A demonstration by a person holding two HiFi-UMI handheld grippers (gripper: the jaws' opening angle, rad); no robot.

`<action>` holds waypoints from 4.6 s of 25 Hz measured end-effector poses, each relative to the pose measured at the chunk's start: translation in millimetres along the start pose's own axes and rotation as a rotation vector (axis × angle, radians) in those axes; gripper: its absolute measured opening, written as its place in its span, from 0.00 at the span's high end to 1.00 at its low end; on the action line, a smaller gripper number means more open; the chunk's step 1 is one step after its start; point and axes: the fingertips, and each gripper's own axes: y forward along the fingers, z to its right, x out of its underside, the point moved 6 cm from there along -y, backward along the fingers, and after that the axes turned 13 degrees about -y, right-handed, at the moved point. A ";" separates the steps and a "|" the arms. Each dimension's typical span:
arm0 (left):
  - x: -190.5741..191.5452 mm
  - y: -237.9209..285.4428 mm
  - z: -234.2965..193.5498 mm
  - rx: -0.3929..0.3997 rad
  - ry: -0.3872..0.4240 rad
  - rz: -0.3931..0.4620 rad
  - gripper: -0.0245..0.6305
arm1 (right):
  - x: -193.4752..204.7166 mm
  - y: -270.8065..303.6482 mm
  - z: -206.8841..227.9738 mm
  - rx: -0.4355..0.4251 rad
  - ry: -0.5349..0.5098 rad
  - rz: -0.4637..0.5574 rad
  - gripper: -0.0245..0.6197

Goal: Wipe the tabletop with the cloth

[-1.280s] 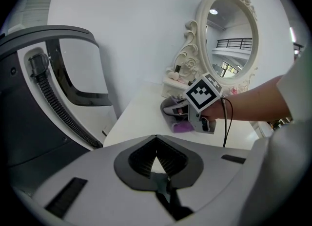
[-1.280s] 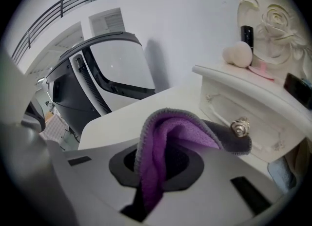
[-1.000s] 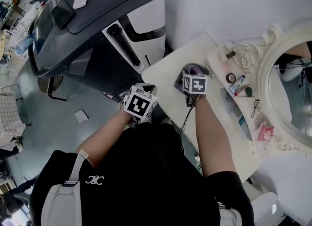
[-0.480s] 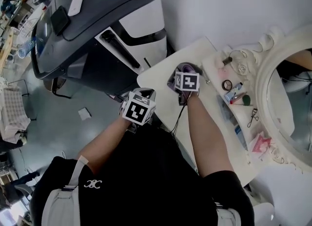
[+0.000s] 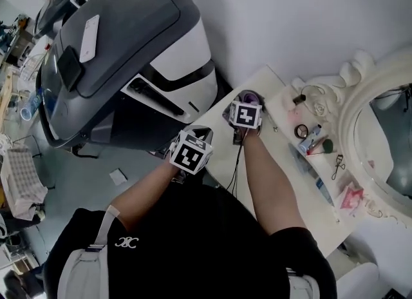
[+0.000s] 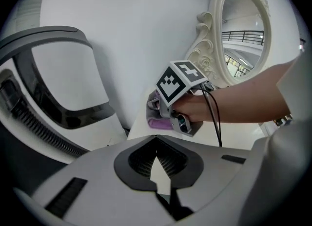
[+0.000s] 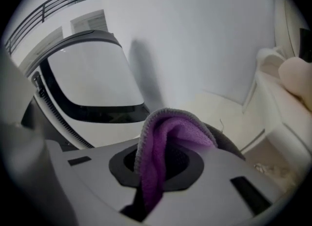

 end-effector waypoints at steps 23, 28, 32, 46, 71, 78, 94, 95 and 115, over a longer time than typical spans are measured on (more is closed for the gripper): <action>-72.3 22.5 -90.2 0.173 0.140 -0.066 0.96 | -58.0 50.1 91.1 0.358 0.345 0.013 0.90; -65.0 16.0 -102.4 0.164 0.137 -0.077 0.96 | -71.7 65.1 120.9 0.301 0.434 0.013 0.90; -61.0 10.1 -107.8 0.160 0.149 -0.079 0.96 | -77.1 67.1 130.8 0.277 0.475 0.019 0.90; -57.7 4.4 -109.4 0.157 0.103 -0.049 0.96 | -66.1 56.3 76.2 0.188 0.293 -0.001 0.90; 14.1 -46.3 -64.4 -0.052 -0.161 0.079 0.96 | -14.4 19.0 -80.4 -0.285 -0.177 -0.065 0.90; 81.0 -65.0 -47.0 -0.134 -0.335 0.094 0.96 | -2.0 10.1 -125.2 -0.360 -0.520 -0.040 0.90; 137.2 -116.5 -75.2 -0.133 -0.407 0.132 0.96 | 29.1 -19.7 -202.1 -0.414 -0.480 -0.035 0.90; 138.7 -117.9 -78.1 -0.120 -0.395 0.129 0.96 | 30.8 -21.6 -202.6 -0.391 -0.465 -0.024 0.90; 150.7 -85.0 -66.0 0.178 -0.085 -0.025 0.96 | 102.1 -90.5 -170.6 -0.039 -0.031 -0.004 0.90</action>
